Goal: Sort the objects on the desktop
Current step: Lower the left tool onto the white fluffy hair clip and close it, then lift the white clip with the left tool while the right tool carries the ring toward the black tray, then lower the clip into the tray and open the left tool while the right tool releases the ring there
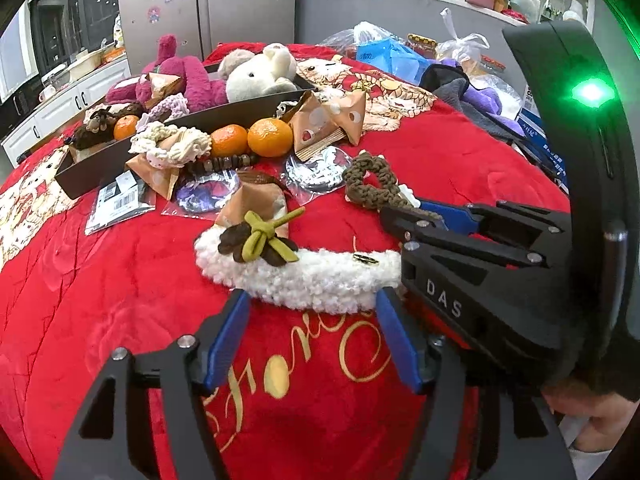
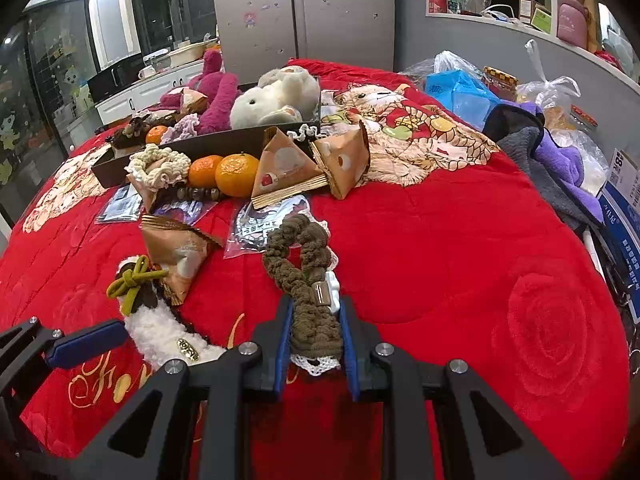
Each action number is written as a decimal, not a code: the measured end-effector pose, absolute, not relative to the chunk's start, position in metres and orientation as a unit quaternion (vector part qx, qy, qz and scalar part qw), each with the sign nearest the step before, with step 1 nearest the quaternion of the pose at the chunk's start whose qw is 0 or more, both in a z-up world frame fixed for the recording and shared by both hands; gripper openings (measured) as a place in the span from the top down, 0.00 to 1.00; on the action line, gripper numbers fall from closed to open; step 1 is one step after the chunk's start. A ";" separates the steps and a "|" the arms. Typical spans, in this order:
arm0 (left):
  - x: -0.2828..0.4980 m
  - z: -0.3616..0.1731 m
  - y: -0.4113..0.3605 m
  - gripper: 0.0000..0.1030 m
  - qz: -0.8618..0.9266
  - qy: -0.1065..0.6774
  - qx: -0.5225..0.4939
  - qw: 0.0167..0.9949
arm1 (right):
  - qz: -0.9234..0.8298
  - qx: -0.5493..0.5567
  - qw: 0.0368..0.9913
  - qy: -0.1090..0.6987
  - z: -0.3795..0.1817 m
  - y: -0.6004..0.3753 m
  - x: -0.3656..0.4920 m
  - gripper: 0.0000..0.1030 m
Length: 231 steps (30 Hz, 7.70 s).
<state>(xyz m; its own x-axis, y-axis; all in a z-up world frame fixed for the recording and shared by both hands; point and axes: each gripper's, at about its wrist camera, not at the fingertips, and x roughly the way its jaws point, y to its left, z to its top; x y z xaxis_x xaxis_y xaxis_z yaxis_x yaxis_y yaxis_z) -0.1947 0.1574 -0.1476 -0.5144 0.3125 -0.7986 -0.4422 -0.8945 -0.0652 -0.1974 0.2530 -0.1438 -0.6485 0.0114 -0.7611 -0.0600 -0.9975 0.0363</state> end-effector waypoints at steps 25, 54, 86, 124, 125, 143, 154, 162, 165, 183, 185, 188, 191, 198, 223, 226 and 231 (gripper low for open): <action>-0.234 -0.166 0.183 0.01 0.854 0.109 -0.452 0.233 | 0.904 -0.425 0.026 0.025 -0.148 0.258 -0.217 0.78; -0.222 -0.151 0.163 0.83 0.866 0.078 -0.430 0.241 | 0.916 -0.401 0.020 0.017 -0.131 0.240 -0.208 0.78; -0.184 -0.092 0.103 1.00 0.906 0.041 -0.362 0.216 | 0.944 -0.329 0.000 -0.032 -0.058 0.189 -0.165 0.78; -0.230 -0.135 0.131 0.27 0.870 0.052 -0.453 0.188 | 0.945 -0.327 0.020 -0.008 -0.053 0.226 -0.178 0.78; -0.233 -0.139 0.133 0.27 0.868 0.055 -0.458 0.184 | 0.944 -0.328 0.019 -0.007 -0.054 0.227 -0.179 0.78; -0.243 -0.163 0.145 0.43 0.868 0.073 -0.462 0.165 | 0.932 -0.362 0.018 0.005 -0.080 0.242 -0.207 0.78; -0.227 -0.145 0.132 0.65 0.877 0.040 -0.443 0.183 | 0.936 -0.352 0.015 -0.004 -0.071 0.233 -0.197 0.78; -0.206 -0.127 0.124 0.68 0.888 0.039 -0.421 0.183 | 0.940 -0.340 0.010 -0.016 -0.060 0.220 -0.183 0.78; -0.203 -0.121 0.116 0.68 0.891 0.036 -0.415 0.179 | 0.942 -0.336 0.006 -0.018 -0.056 0.215 -0.178 0.78; -0.223 -0.078 0.023 0.68 0.921 0.006 -0.377 0.102 | 0.943 -0.331 -0.032 -0.006 -0.052 0.178 -0.190 0.78; -0.228 -0.077 0.016 0.68 0.920 0.003 -0.379 0.100 | 0.943 -0.331 -0.037 -0.009 -0.052 0.170 -0.194 0.78; -0.233 -0.077 0.010 0.68 0.918 -0.003 -0.382 0.101 | 0.942 -0.333 -0.050 -0.014 -0.051 0.160 -0.199 0.78; -0.239 -0.074 0.008 0.68 0.919 -0.004 -0.381 0.103 | 0.940 -0.336 -0.056 -0.019 -0.050 0.154 -0.205 0.78; -0.261 -0.058 0.011 0.68 0.921 0.008 -0.375 0.109 | 0.938 -0.339 -0.065 -0.024 -0.044 0.148 -0.223 0.78; -0.451 -0.063 0.023 0.68 0.922 0.003 -0.375 0.101 | 0.935 -0.349 -0.053 0.028 -0.034 0.169 -0.394 0.78; -0.454 -0.071 0.016 0.68 0.921 -0.005 -0.377 0.097 | 0.940 -0.335 -0.059 0.031 -0.037 0.163 -0.394 0.78; -0.456 -0.078 0.011 0.68 0.920 -0.009 -0.380 0.096 | 0.937 -0.344 -0.060 -0.001 -0.045 0.150 -0.396 0.78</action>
